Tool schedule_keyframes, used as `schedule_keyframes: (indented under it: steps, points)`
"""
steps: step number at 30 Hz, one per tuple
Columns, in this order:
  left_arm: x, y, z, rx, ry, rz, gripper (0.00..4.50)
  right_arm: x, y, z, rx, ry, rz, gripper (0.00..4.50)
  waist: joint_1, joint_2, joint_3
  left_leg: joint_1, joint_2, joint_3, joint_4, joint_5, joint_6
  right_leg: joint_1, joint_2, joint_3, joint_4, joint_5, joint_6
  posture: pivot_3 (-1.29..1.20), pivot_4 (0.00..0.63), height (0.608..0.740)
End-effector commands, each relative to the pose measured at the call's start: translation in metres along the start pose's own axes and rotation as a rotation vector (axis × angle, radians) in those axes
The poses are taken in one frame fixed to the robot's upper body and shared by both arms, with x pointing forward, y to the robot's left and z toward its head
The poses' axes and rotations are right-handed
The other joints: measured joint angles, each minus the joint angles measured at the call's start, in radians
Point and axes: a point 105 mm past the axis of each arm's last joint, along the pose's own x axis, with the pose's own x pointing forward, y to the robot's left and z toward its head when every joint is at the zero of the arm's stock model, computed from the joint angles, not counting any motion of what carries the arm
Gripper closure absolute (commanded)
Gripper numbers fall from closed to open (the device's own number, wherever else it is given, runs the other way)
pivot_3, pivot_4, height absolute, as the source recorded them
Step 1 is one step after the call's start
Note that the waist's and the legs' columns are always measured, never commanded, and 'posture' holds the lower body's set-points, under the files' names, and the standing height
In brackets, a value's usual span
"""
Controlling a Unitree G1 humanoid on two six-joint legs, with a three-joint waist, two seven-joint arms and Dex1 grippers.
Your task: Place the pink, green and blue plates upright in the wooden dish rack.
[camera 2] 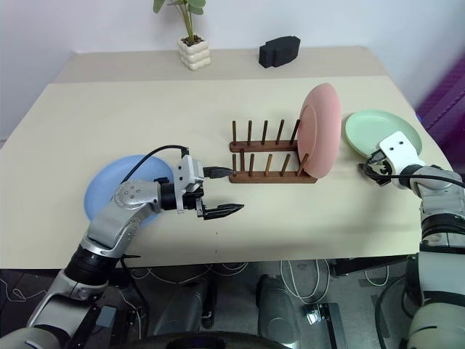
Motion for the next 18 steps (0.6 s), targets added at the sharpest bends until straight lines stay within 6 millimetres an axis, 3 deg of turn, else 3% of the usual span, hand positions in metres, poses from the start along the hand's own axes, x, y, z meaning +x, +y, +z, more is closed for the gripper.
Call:
schedule_keyframes:
  steps: [1, 4, 5, 12, 16, 18]
  points:
    - [-0.002, 0.000, 0.010, 0.039, -0.025, 0.008, 0.00, 0.001, 0.000, -0.002, -0.005, 0.004, -0.005, 2.58, 0.001, 0.000, 0.000, 0.000, 0.000, 0.000, 0.000, 0.000, 0.000, 0.000, 0.000, 0.000, 0.000, 0.000, 0.000, 0.00, 0.150, 0.736]
    - [-0.002, 0.000, 0.010, 0.038, -0.024, 0.009, 0.00, 0.000, 0.002, -0.004, -0.006, 0.001, 0.004, 4.13, 0.002, 0.000, 0.000, 0.000, 0.000, 0.000, 0.000, 0.000, 0.000, 0.001, 0.000, 0.000, 0.000, 0.000, 0.000, 0.00, 0.150, 0.736]
    - [-0.003, 0.000, 0.011, 0.038, -0.024, 0.009, 0.00, 0.000, 0.002, -0.005, -0.008, -0.001, 0.000, 4.46, 0.002, 0.000, 0.000, 0.000, 0.000, 0.000, 0.000, 0.000, 0.000, 0.001, 0.000, 0.000, 0.000, 0.000, 0.000, 0.00, 0.150, 0.736]
    - [-0.002, -0.001, 0.014, 0.042, -0.029, 0.005, 0.00, -0.008, -0.007, -0.002, -0.086, -0.041, -0.062, 4.46, 0.003, -0.001, 0.000, 0.000, 0.000, -0.001, 0.000, 0.000, 0.000, 0.001, 0.000, 0.000, 0.000, 0.000, 0.000, 0.00, 0.150, 0.736]
    - [-0.002, 0.001, 0.014, 0.042, -0.035, 0.012, 0.00, -0.028, -0.030, 0.021, -0.213, -0.136, -0.187, 4.46, 0.005, 0.000, 0.000, 0.000, -0.001, -0.001, 0.000, 0.000, 0.000, 0.001, 0.000, 0.000, 0.000, 0.000, 0.000, 0.00, 0.150, 0.736]
    - [-0.002, 0.001, 0.012, 0.037, -0.034, 0.012, 0.00, -0.044, -0.046, 0.043, -0.247, -0.212, -0.276, 4.46, 0.003, 0.001, 0.000, 0.000, -0.001, 0.000, 0.000, 0.000, 0.000, 0.001, 0.000, 0.000, 0.000, 0.000, 0.000, 0.00, 0.150, 0.736]
